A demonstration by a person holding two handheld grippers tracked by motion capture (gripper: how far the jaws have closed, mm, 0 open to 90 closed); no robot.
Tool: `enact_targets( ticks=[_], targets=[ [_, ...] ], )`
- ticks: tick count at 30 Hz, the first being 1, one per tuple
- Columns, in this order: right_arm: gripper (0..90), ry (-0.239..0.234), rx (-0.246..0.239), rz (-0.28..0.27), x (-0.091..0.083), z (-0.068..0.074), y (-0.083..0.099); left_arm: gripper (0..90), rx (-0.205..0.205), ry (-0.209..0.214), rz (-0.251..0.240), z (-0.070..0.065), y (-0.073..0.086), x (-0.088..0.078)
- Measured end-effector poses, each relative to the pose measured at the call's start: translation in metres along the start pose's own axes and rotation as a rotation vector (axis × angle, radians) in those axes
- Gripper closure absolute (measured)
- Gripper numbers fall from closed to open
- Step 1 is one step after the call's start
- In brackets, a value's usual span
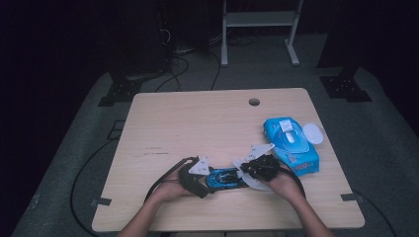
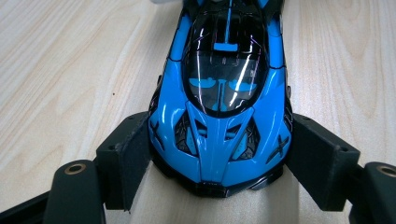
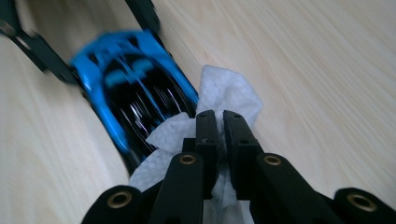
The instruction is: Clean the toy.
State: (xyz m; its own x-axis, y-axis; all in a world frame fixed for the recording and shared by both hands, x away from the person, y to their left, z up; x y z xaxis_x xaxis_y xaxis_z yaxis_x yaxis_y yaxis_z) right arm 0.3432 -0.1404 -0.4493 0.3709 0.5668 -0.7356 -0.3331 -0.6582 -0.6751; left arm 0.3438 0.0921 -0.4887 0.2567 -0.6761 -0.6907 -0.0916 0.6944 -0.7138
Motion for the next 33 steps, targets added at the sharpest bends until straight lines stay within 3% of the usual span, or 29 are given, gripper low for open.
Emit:
enact_targets(
  ticks=[4,7,11,15,18,24,27,33],
  targets=[
    [84.7,-0.082,-0.015,-0.068,0.006,0.015,-0.017,25.6,0.001,-0.002,0.005,0.000,0.000,0.000],
    [84.6,-0.111,-0.074,-0.031,0.018,0.028,-0.020,25.6,-0.002,0.002,0.005,0.000,0.000,0.000],
    [84.7,-0.101,-0.089,-0.037,0.020,0.034,-0.022,25.7,0.000,-0.001,0.005,0.000,0.000,0.000],
    [84.7,-0.172,-0.147,-0.014,0.038,0.050,-0.031,25.6,-0.001,-0.003,0.006,-0.001,-0.001,0.000],
    [84.7,-0.187,-0.181,0.004,0.045,0.054,-0.038,25.6,0.002,-0.003,0.007,-0.001,0.000,0.000],
    [84.7,-0.219,-0.127,0.006,0.036,0.041,-0.032,25.6,-0.001,-0.002,0.005,-0.001,-0.001,0.000],
    [84.7,-0.224,-0.142,0.006,0.043,0.045,-0.037,25.6,-0.003,-0.005,0.005,-0.001,-0.001,0.000],
    [84.8,-0.254,-0.119,-0.004,0.057,0.049,-0.044,25.6,-0.004,-0.002,0.003,-0.001,-0.001,0.001]
  ],
)
Point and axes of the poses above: each handheld gripper's, and its own axes: x roughly forward along the jaws, y roughly out of its underside, z roughly to its left, the point moved 2 cm from there along x, roughly forward along the jaws, and after that the axes turned 3 degrees about -y, right-handed, at the moved point
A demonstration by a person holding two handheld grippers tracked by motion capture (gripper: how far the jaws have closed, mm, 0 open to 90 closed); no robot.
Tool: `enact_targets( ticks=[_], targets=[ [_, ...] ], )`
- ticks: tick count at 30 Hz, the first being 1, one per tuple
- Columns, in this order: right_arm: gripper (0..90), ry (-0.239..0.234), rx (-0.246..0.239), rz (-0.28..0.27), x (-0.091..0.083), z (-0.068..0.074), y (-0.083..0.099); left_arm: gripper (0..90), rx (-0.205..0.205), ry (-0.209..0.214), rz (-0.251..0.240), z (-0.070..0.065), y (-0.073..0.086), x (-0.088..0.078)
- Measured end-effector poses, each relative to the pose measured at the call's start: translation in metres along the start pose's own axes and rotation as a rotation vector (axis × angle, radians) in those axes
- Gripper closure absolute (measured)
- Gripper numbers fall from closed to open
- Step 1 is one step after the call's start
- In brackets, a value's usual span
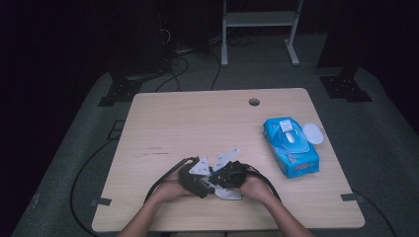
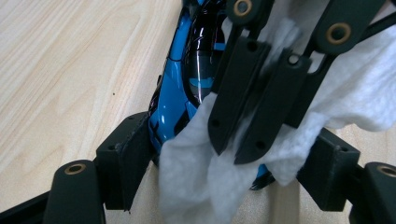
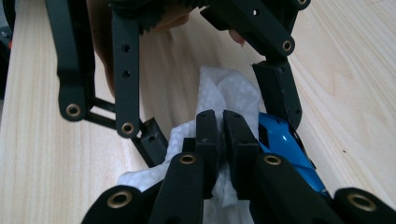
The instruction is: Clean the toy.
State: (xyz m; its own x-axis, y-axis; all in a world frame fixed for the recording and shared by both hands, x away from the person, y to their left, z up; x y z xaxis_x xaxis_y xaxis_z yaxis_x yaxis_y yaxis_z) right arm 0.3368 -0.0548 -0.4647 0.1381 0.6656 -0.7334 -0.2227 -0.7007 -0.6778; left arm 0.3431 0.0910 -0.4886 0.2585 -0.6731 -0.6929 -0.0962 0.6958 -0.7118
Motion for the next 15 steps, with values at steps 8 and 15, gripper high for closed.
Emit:
enact_targets(
  ticks=[8,15],
  targets=[
    [84.8,-0.013,-0.008,0.020,0.008,0.001,-0.009,25.6,-0.006,0.005,-0.004,0.000,0.000,0.000],
    [84.9,0.006,-0.004,0.020,-0.014,-0.003,0.005,25.6,0.005,0.001,0.001,0.001,0.000,0.000]
  ],
)
Point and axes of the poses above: each handheld gripper's, and its own axes: x roughly forward along the jaws, y roughly out of its underside, z roughly to its left, the point moved 2 cm from there along x, roughly forward along the jaws, and after that the axes turned 3 degrees about -y, right-handed, at the moved point
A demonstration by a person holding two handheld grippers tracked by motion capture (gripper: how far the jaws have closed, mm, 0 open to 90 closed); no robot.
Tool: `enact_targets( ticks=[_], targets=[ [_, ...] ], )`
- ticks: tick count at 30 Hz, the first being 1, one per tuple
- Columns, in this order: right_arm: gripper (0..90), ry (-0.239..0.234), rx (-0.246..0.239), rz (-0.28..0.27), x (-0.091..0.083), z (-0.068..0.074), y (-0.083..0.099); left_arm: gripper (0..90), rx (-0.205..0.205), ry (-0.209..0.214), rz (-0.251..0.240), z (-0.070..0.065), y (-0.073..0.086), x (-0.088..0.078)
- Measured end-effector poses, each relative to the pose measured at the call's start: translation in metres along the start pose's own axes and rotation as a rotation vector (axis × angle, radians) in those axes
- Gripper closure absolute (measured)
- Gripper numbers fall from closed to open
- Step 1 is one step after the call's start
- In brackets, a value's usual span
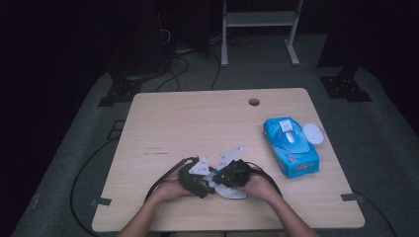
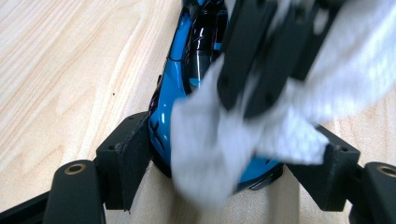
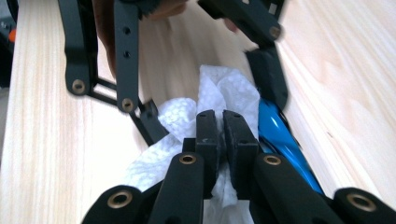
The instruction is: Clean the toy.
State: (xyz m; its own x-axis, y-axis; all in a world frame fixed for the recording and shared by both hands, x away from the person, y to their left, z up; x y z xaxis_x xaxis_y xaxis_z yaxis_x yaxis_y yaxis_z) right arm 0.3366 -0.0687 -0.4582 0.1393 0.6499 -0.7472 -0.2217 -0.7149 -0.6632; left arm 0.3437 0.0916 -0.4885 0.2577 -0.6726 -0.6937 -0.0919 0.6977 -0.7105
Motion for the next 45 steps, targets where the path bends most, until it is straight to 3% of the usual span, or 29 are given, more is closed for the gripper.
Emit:
enact_targets(
  ticks=[4,11,17,22,25,30,34,38,42,45],
  targets=[
    [84.9,-0.001,0.026,-0.020,-0.003,-0.001,0.004,25.6,0.000,-0.002,0.002,0.000,0.000,0.000],
    [84.8,-0.016,0.032,-0.037,0.012,0.000,-0.004,25.6,0.002,-0.003,0.001,0.000,0.000,0.000],
    [84.9,0.028,0.122,-0.063,0.005,-0.016,-0.001,25.6,-0.001,-0.003,-0.004,-0.001,0.001,0.000],
    [84.9,0.067,0.084,-0.022,0.015,-0.014,-0.011,25.5,-0.004,-0.002,-0.003,0.000,0.001,0.000],
    [84.8,0.085,0.062,-0.018,0.012,-0.014,-0.010,25.5,-0.005,-0.006,-0.003,-0.001,0.000,0.000],
    [84.8,0.114,0.108,-0.035,0.002,-0.021,-0.001,25.4,-0.004,-0.005,-0.007,-0.001,0.001,0.000],
    [84.8,0.127,0.080,-0.021,0.004,-0.020,-0.003,25.4,-0.010,0.002,-0.008,0.000,0.001,0.000],
    [84.8,0.089,0.056,-0.008,0.011,-0.015,-0.009,25.4,-0.005,0.000,-0.003,0.000,0.000,0.001],
    [84.7,0.080,0.020,0.016,0.021,-0.009,-0.018,25.4,-0.004,0.003,-0.001,0.000,0.001,0.000],
    [84.8,0.059,0.046,-0.001,0.022,-0.010,-0.017,25.4,-0.006,0.000,-0.005,0.000,0.001,0.000]
  ],
)
Point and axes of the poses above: each handheld gripper's, and its own axes: x roughly forward along the jaws, y roughly out of its underside, z roughly to its left, the point moved 2 cm from there along x, roughly forward along the jaws, and after that the axes turned 3 degrees about -y, right-handed, at the moved point
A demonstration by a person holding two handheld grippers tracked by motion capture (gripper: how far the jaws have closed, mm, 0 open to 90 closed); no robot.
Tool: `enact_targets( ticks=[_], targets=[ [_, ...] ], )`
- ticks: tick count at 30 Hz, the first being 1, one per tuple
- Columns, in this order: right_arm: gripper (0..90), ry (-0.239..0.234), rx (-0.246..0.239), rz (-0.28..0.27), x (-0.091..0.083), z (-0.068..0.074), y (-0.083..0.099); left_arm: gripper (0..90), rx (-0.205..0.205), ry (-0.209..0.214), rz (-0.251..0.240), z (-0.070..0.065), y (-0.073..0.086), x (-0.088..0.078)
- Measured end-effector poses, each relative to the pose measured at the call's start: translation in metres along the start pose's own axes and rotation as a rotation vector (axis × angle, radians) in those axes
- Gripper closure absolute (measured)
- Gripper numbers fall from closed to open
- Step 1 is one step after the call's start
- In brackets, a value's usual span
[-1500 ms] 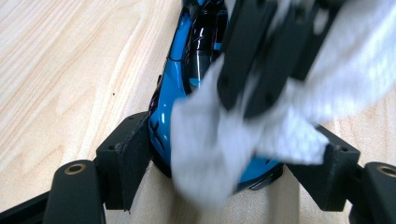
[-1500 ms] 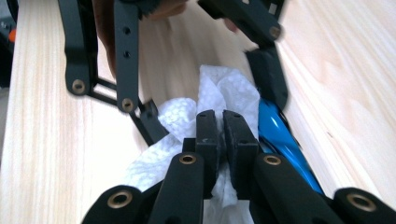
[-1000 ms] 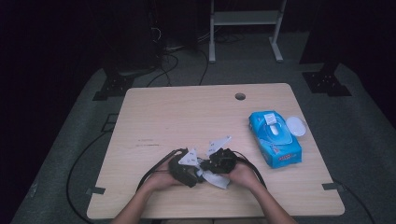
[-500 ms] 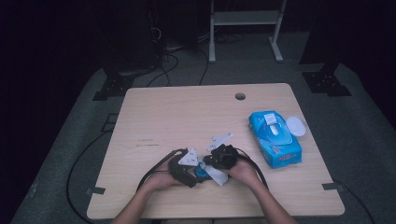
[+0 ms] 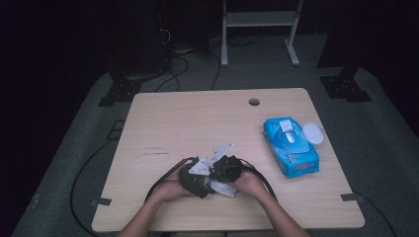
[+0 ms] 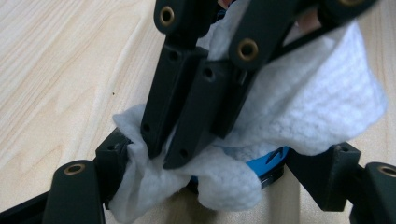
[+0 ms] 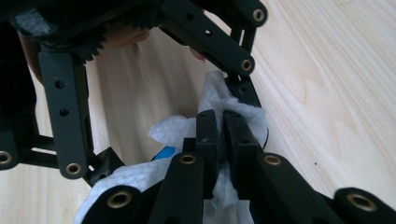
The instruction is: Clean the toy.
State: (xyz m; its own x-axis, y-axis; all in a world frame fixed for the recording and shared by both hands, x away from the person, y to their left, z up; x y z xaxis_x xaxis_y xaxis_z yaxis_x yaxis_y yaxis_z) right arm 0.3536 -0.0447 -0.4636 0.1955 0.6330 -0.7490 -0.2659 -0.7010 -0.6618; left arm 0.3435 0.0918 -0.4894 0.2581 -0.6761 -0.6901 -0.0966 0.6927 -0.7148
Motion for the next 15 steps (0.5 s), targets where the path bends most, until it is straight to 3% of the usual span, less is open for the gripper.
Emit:
enact_targets(
  ticks=[3,7,11,15],
  targets=[
    [84.8,-0.005,0.040,-0.009,-0.005,-0.003,0.004,25.4,-0.003,0.002,-0.005,0.000,0.001,0.000],
    [84.8,0.020,0.035,-0.016,-0.013,-0.008,0.010,25.3,-0.003,0.000,-0.005,0.000,0.001,0.000],
    [84.8,0.027,0.068,-0.021,-0.016,-0.008,0.012,25.3,-0.004,0.000,-0.003,0.000,0.000,0.000],
    [84.7,-0.012,0.060,-0.024,-0.006,0.002,0.007,25.3,-0.006,0.001,0.000,-0.001,0.000,0.000]
  ],
)
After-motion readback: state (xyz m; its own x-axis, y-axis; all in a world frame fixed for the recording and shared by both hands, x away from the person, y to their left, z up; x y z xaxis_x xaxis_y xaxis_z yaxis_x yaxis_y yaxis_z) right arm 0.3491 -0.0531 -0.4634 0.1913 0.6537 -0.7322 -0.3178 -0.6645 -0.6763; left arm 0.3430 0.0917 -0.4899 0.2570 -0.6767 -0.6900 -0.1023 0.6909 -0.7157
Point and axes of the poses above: each handheld gripper's, and its own axes: x roughly forward along the jaws, y roughly out of its underside, z roughly to its left, the point moved 2 cm from there along x, roughly forward along the jaws, and after that the axes turned 3 degrees about -y, right-handed, at the moved point
